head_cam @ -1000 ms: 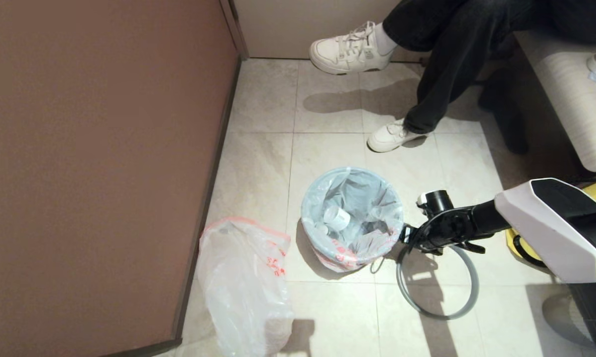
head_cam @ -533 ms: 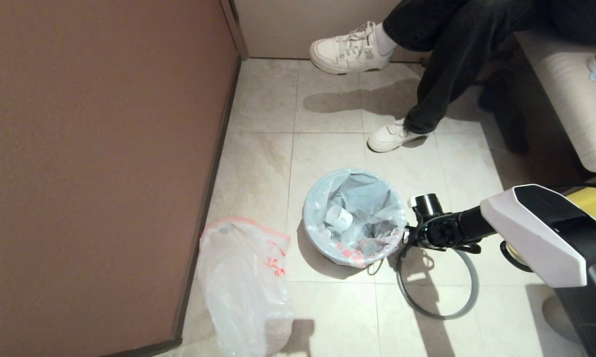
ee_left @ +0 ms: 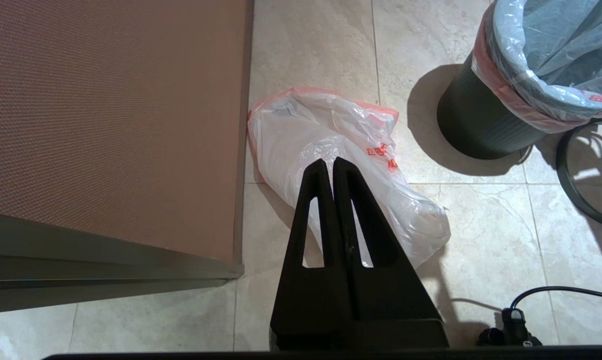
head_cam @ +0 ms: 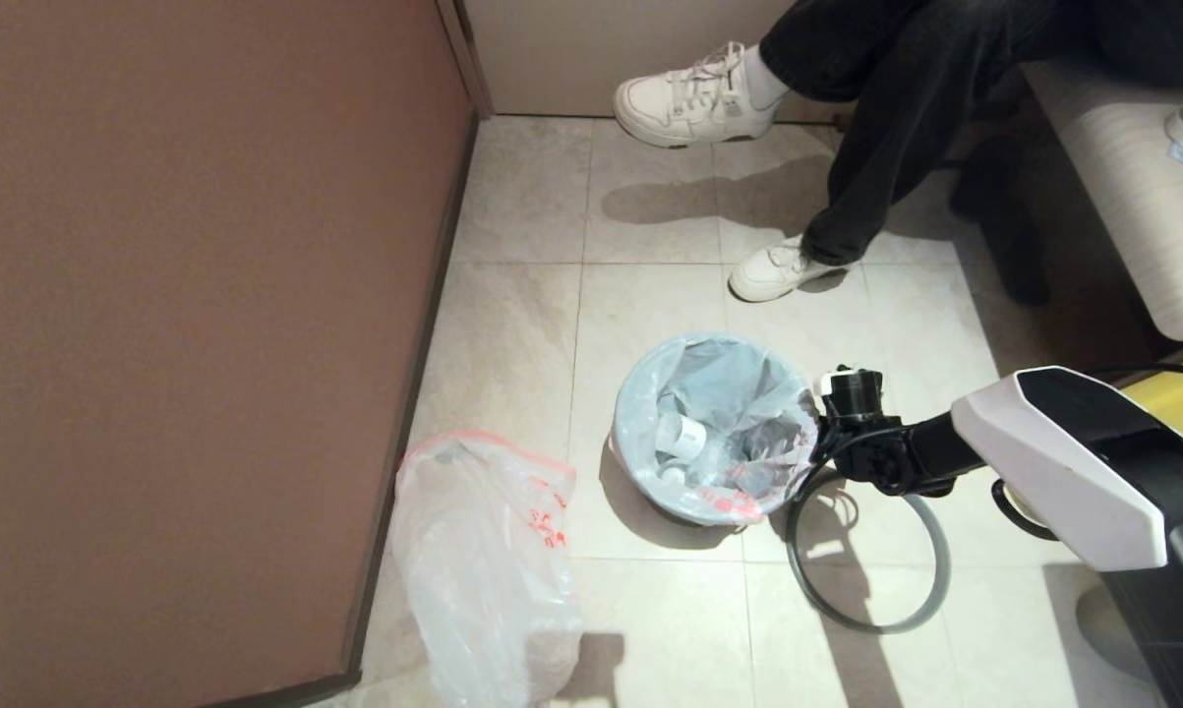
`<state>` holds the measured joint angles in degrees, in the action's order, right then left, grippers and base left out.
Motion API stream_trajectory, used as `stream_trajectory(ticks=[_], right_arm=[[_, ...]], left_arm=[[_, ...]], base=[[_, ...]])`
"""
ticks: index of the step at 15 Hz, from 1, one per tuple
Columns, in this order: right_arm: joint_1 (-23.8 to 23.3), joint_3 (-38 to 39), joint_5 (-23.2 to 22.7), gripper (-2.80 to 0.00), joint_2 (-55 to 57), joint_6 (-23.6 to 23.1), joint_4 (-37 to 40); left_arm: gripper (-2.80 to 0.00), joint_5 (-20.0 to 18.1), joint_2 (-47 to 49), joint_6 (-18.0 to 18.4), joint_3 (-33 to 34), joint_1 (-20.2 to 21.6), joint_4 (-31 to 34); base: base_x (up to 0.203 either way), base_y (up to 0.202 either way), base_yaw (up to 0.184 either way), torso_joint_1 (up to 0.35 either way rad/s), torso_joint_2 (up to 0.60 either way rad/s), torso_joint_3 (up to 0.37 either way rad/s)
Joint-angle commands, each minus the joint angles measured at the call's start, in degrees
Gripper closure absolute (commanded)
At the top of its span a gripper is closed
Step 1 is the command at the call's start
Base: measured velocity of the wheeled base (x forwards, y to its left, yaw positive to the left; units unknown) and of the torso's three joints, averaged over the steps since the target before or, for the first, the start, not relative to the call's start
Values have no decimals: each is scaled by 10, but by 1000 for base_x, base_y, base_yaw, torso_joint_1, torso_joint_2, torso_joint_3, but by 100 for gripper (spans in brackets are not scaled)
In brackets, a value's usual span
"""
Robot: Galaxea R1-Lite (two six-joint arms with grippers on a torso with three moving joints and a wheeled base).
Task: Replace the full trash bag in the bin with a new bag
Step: Place the trash bag on the floor
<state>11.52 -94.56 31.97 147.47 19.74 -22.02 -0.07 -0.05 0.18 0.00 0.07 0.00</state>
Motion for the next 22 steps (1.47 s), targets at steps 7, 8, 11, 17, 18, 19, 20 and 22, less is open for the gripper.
stream_trajectory(ticks=[7, 8, 11, 17, 18, 19, 20, 22], right_arm=[[-2, 44, 51, -280, -44, -20, -115], [-2, 45, 54, -280, -51, -19, -119], [-4, 47, 65, -280, -78, -21, -131], [-27, 26, -73, -280, -105, 95, 47], [-42, 9, -139, -280, -111, 131, 99], [-66, -3, -241, -280, -116, 162, 135], [-95, -16, -348, -280, -119, 197, 162], [-171, -47, -578, -280, -108, 280, 193]], left_arm=[[0, 0, 0, 0, 0, 0, 0], [0, 1, 0, 0, 0, 0, 0], [0, 0, 0, 0, 0, 0, 0], [0, 0, 0, 0, 0, 0, 0], [0, 0, 0, 0, 0, 0, 0], [0, 0, 0, 0, 0, 0, 0], [0, 0, 0, 0, 0, 0, 0], [0, 0, 0, 0, 0, 0, 0]], base=[[0, 0, 0, 0, 0, 0], [0, 0, 0, 0, 0, 0], [0, 0, 0, 0, 0, 0], [0, 0, 0, 0, 0, 0], [0, 0, 0, 0, 0, 0], [0, 0, 0, 0, 0, 0], [0, 0, 0, 0, 0, 0], [0, 0, 0, 0, 0, 0]])
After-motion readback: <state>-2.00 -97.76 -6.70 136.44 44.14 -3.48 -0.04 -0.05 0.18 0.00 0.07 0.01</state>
